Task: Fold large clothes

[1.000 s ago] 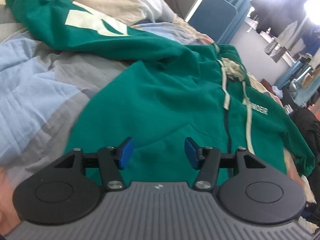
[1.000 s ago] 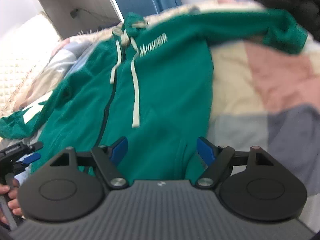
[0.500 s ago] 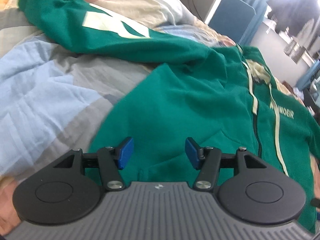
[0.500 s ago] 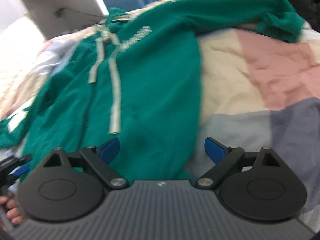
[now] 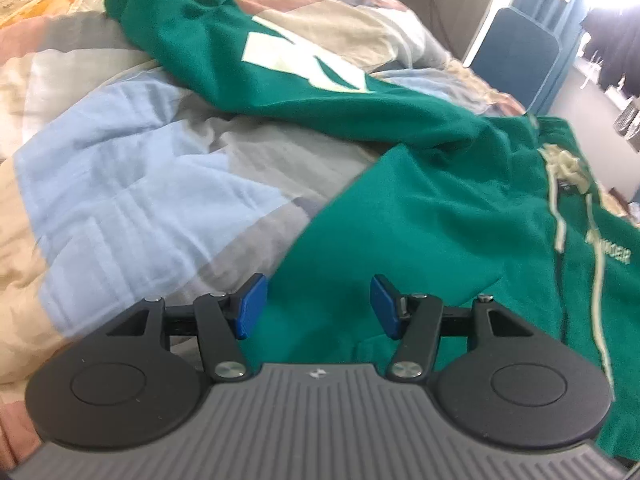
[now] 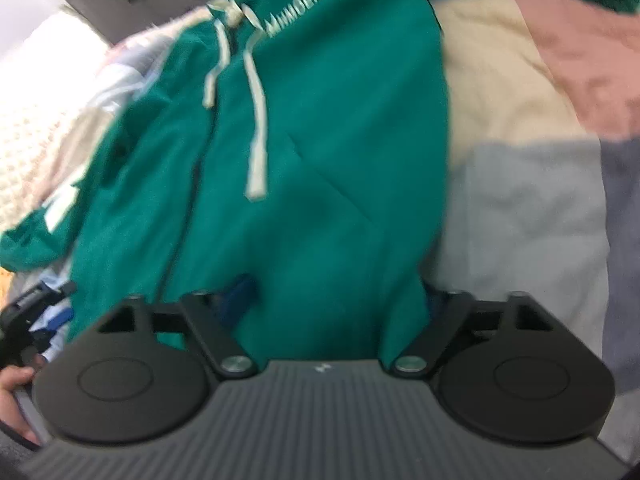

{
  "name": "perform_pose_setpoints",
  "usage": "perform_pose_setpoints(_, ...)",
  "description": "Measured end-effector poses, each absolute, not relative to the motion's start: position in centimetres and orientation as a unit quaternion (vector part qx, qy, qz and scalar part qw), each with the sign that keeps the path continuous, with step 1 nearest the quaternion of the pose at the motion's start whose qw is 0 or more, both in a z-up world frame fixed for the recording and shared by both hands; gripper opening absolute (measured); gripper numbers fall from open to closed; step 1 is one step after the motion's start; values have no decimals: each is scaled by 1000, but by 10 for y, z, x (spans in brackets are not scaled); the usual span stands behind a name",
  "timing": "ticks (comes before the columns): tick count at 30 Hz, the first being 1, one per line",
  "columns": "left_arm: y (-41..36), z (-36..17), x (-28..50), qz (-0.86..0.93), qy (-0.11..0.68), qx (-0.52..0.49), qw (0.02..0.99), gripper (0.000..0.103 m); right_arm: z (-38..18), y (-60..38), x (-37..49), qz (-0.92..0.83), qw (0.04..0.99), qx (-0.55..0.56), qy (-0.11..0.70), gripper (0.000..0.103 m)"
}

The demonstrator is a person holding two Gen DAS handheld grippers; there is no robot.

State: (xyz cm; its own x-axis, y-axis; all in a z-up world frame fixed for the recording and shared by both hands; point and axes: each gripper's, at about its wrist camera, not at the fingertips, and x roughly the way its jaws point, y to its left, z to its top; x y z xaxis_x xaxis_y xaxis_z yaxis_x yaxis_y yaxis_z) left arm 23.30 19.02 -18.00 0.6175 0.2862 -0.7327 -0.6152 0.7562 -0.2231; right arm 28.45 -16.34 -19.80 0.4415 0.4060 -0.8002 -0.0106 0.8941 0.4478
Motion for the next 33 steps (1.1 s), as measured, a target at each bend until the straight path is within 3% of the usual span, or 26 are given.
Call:
perform_pose_setpoints(1,191,-183,234,261,361,-232,865,66,-198,-165,283,127,826,198,513,72)
perform_pose_setpoints(2,192,-187,236,260,374,-238,858,66,-196,-165,281,130,826,199,511,64)
perform_pose_setpoints(3,194,-190,237,258,380,-246,853,66,-194,-166,279,135,825,203,509,50)
perform_pose_setpoints(6,198,-193,236,260,379,-260,849,66,-186,-171,271,151,823,221,501,29)
perform_pose_setpoints(7,197,-193,235,258,380,-262,849,66,-182,-171,268,156,828,217,494,27)
perform_pose_setpoints(9,195,-192,233,249,383,-263,850,56,-174,-173,266,161,836,213,479,22)
perform_pose_setpoints(13,188,-180,224,217,379,-272,857,7,-150,-185,259,176,852,231,435,20)
perform_pose_setpoints(17,171,-143,204,159,343,-276,884,6,-130,-200,245,179,865,249,397,19)
perform_pose_setpoints(22,148,-122,186,129,351,-256,891,6,-113,-218,229,129,888,257,359,18)
perform_pose_setpoints(29,140,-156,190,144,420,-240,863,6,-152,-236,238,52,834,298,461,19)
perform_pose_setpoints(33,142,-158,190,147,421,-245,861,7,-154,-232,237,45,832,288,472,22)
